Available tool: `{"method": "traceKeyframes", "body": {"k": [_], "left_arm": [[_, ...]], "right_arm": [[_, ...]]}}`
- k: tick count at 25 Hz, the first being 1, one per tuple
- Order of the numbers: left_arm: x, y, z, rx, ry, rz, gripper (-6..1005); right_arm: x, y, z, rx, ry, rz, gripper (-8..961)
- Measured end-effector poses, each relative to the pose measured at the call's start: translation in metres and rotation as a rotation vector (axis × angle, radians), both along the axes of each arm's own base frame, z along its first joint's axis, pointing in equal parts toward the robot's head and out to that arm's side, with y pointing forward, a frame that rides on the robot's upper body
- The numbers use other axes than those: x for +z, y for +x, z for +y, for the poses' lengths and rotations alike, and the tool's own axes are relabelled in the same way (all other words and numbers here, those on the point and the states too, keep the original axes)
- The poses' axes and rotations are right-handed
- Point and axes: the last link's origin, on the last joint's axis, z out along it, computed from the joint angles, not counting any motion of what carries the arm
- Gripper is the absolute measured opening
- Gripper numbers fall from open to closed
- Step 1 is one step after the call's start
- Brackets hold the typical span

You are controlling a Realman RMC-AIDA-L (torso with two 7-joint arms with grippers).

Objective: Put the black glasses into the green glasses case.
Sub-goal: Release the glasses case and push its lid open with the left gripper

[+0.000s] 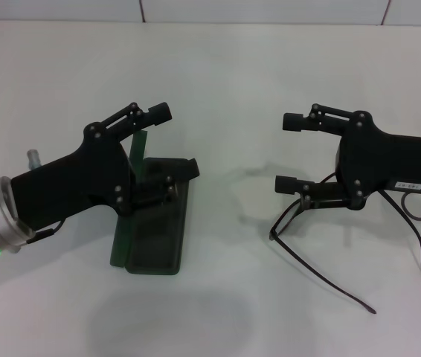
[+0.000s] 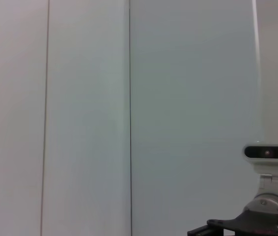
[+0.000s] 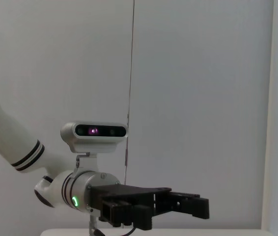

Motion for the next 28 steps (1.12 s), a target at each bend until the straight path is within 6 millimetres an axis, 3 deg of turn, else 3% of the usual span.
{"method": "traceKeyframes", "body": {"k": [13,18,20,28], "left_arm": [[0.005,-0.002,0.003,0.039,0.02,-0.032,874],[0.027,-0.014,0.014,0.192,-0.001,-0.116,873],[0.045,-0.018,0.021,0.251,-0.063,-0.112,873],[0.102,-0.015,0.047,0.616,-0.34,0.115,872]], "right_arm": [[-0.001,0.0,-0.001,0.001,-0.003,0.001,830],[0.0,0.003,-0.002,-0.011,0.001,0.002,827],[0.001,0.006,-0.003,-0.019,0.005,0.001,825],[0.006,0.014,-0.005,-0.04,0.027,0.009,820]]}}
